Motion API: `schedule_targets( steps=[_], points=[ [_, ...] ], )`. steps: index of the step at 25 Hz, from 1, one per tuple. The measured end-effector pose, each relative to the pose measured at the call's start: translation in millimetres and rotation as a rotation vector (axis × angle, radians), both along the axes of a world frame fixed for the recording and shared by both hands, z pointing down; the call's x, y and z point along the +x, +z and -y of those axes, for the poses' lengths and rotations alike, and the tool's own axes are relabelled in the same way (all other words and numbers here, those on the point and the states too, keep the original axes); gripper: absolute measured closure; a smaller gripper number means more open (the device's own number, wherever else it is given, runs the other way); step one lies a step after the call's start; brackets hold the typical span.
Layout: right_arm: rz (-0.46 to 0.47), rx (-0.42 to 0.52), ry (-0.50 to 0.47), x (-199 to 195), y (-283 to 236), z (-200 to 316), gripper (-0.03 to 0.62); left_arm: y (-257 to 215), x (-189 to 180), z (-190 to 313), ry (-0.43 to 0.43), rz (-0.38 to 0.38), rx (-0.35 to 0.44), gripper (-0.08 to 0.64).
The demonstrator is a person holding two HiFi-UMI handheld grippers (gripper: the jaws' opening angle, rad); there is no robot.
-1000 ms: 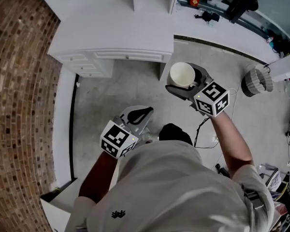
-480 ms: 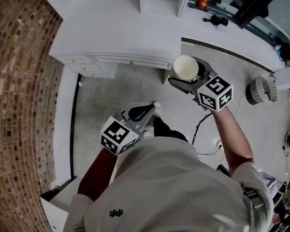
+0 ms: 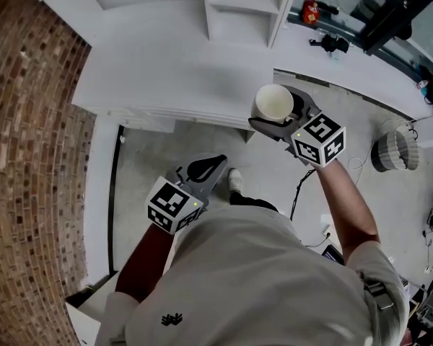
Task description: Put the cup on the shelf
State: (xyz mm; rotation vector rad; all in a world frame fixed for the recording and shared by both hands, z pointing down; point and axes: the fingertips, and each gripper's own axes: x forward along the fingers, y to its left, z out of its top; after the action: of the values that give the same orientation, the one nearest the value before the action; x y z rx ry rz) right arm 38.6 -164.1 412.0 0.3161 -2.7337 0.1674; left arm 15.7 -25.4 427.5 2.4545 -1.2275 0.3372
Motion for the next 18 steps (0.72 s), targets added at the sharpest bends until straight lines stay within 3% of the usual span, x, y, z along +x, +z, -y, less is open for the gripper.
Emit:
schedule_targets(
  steps=[10, 18],
  points=[
    [0.013, 0.04, -0.031, -21.9, -5.7, 85.4, 0.146, 8.3, -17.0, 68.8, -0.042, 0.0, 0.003, 0.554],
    [0.006, 0.03, 0.016, -52.2, -2.2, 150.4, 0.146, 12.2, -42.1, 115.3, 0.036, -0.013, 0.003, 0.554]
  ],
)
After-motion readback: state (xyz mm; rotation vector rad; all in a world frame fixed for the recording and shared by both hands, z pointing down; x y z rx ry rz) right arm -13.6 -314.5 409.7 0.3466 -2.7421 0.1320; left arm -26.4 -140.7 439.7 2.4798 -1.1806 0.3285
